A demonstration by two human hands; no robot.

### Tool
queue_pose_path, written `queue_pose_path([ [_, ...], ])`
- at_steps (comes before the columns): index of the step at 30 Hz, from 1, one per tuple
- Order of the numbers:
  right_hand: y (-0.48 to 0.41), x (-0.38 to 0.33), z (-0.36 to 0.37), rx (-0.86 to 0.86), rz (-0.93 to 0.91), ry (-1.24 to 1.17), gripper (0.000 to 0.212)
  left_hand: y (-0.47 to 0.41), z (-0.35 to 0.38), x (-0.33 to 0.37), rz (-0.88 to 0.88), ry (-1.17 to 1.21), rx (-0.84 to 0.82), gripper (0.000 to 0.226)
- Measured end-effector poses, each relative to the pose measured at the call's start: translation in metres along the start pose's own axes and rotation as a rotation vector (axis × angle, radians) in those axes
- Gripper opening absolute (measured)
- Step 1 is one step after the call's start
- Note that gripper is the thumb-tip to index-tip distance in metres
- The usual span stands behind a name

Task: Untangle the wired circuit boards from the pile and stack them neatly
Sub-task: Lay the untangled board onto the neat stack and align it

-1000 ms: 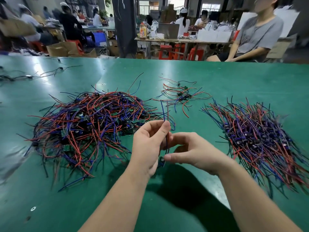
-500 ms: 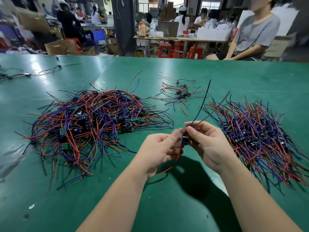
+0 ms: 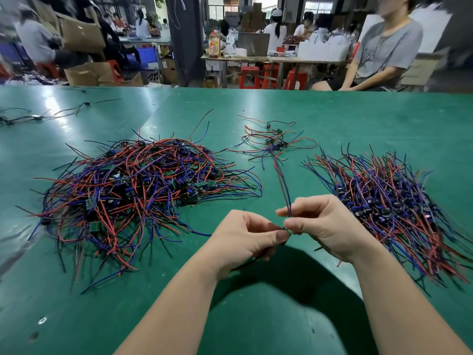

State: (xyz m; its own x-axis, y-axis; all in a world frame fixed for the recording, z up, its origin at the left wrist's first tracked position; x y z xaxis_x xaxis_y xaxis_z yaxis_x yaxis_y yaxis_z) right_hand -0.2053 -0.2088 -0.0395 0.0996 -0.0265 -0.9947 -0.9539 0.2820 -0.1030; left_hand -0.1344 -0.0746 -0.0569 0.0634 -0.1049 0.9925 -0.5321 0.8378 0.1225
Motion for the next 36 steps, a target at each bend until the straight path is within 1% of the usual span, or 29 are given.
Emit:
queue_pose_path([
  [2, -0.001, 0.002, 0.0, 0.038, 0.019, 0.04, 0.008, 0.0, -0.001, -0.002, -0.025, 0.0, 0.021, 0.014],
  [4, -0.003, 0.004, -0.003, 0.144, 0.039, 0.028, 0.009, 0.0, -0.005, -0.003, -0.032, -0.023, 0.061, 0.014],
  [7, -0.006, 0.006, -0.016, 0.347, 0.084, -0.227, 0.006, 0.001, -0.003, -0.002, -0.035, -0.066, 0.041, 0.016],
  [9, -0.005, 0.007, -0.025, 0.444, 0.111, -0.354, 0.012, 0.001, 0.0, -0.001, -0.041, -0.052, 0.012, 0.016],
  [12, -0.003, 0.009, -0.032, 0.53, 0.135, -0.497, 0.014, 0.003, 0.001, 0.0, -0.05, -0.072, -0.029, 0.015],
  [14, -0.002, 0.009, -0.041, 0.621, 0.12, -0.583, 0.015, 0.004, 0.001, -0.001, -0.064, -0.094, -0.069, 0.015],
  [16, -0.001, 0.008, -0.049, 0.67, 0.095, -0.595, 0.015, 0.006, 0.002, 0.0, -0.079, -0.103, -0.102, 0.015],
  [19, -0.001, 0.011, -0.053, 0.655, 0.097, -0.57, 0.017, 0.007, 0.005, 0.0, -0.091, -0.124, -0.144, 0.016],
  [22, -0.001, 0.011, -0.053, 0.656, 0.107, -0.572, 0.017, 0.007, 0.002, -0.001, -0.101, -0.126, -0.128, 0.015],
  [24, 0.0, 0.01, -0.054, 0.702, 0.106, -0.575, 0.013, 0.006, -0.001, -0.001, -0.107, -0.137, -0.122, 0.015],
  [27, 0.003, 0.011, -0.058, 0.768, 0.117, -0.495, 0.016, 0.006, -0.003, -0.001, -0.106, -0.114, -0.136, 0.013],
  [31, 0.0, 0.011, -0.057, 0.703, 0.07, -0.478, 0.018, 0.008, -0.002, 0.001, -0.107, -0.046, -0.158, 0.011],
  [32, -0.001, 0.01, -0.056, 0.686, 0.065, -0.494, 0.022, 0.007, -0.002, 0.003, -0.077, 0.016, -0.151, 0.011],
  [33, -0.002, 0.011, -0.056, 0.674, 0.077, -0.511, 0.024, 0.007, -0.002, 0.006, -0.044, 0.129, -0.133, 0.011],
  [34, -0.003, 0.011, -0.053, 0.655, 0.107, -0.511, 0.021, 0.004, -0.003, 0.009, -0.007, 0.277, -0.104, 0.014],
  [36, -0.004, 0.014, -0.044, 0.556, 0.189, -0.449, 0.007, 0.0, -0.006, 0.015, 0.048, 0.535, -0.035, 0.023],
])
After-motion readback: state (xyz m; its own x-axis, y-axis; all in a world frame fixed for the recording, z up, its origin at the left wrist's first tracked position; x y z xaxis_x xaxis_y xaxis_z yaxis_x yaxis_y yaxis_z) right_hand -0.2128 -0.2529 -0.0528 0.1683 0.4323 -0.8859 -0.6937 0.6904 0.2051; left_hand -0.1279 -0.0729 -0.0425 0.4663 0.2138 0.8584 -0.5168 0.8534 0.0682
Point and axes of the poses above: each hand's wrist, its own y-axis away from the middle knuckle, its own z-axis out of the palm, x = y × z, the point moved 4 cm from there along -y, towards the middle knuckle, and after that the axes turned 1 degree about -x, right-handed, at the moved point
